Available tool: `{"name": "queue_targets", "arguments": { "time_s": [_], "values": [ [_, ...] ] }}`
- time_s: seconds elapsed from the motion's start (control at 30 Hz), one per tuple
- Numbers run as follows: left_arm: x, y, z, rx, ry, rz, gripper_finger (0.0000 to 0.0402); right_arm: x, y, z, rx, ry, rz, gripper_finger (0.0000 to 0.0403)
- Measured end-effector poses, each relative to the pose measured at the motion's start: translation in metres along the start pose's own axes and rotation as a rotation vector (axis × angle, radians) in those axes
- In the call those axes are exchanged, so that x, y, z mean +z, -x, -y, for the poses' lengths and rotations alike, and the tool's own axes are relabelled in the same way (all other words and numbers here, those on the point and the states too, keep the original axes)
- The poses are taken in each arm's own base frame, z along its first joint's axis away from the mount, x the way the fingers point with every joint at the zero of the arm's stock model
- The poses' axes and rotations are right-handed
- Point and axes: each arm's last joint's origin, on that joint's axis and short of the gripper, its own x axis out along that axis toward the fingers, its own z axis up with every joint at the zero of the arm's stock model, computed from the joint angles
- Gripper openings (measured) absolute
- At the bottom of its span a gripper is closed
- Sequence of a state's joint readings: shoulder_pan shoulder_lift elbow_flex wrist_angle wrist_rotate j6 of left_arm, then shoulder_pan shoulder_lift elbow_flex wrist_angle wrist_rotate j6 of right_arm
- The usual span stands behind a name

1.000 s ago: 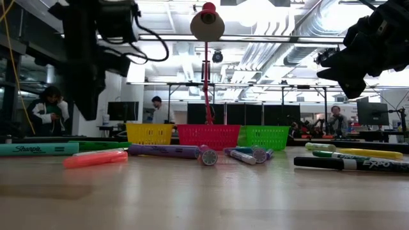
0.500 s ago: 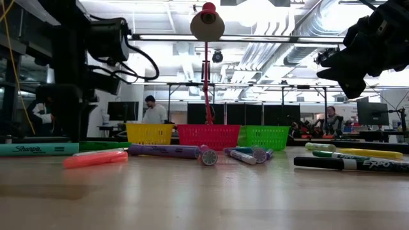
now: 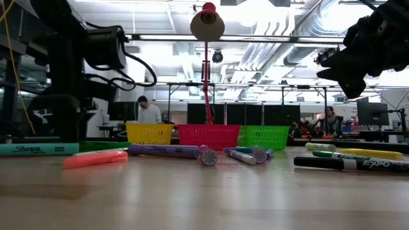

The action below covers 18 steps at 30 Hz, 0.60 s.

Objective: Pick & Place Markers
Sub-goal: Put the green highlighter pen into the red bin

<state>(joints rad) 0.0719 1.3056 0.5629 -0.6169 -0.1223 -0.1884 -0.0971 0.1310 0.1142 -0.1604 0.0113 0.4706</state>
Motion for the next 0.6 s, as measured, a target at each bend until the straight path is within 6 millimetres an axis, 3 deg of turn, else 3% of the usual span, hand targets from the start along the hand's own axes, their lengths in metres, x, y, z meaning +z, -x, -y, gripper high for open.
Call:
{"name": "queue_targets", "arguments": {
  "time_s": [0.43, 0.6],
  "values": [
    [0.0001, -0.0002, 0.0021, -0.069, 0.033, -0.009, 0.0068, 0.0001, 0.0, 0.0, 0.0, 0.0, 0.001, 0.0124],
    [-0.0003, 0.0007, 0.0065, -0.077, 0.031, -0.002, 0.0065, 0.0, 0.0, 0.0, 0.0, 0.0, 0.0, 0.0124]
  ]
}}
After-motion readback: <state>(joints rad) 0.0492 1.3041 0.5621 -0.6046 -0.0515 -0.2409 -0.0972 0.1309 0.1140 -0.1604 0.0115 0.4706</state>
